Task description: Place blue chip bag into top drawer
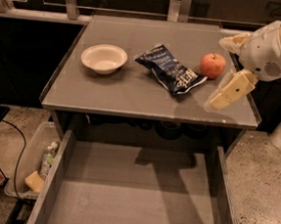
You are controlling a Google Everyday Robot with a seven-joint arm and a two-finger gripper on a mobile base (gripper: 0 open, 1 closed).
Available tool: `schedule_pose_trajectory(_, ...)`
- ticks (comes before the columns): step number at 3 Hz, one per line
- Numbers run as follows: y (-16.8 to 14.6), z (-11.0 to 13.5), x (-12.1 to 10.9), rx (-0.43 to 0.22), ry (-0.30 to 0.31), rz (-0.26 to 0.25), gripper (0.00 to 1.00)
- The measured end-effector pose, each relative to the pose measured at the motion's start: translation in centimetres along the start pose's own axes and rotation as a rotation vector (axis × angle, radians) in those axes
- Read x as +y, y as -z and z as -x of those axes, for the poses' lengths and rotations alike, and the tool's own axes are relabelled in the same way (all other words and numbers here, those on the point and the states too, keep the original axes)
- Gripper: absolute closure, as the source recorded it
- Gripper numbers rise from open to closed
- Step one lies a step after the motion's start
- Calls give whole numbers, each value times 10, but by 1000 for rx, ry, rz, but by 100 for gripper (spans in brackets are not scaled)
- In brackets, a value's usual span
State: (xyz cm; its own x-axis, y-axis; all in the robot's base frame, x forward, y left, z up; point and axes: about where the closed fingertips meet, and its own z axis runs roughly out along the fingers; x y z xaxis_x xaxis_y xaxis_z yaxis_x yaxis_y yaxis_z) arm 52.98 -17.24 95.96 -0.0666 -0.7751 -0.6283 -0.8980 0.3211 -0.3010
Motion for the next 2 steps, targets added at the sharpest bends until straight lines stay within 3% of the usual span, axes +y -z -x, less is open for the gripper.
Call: schedule_pose_trajectory(2,-31,11,-19,-57,4,-1,0)
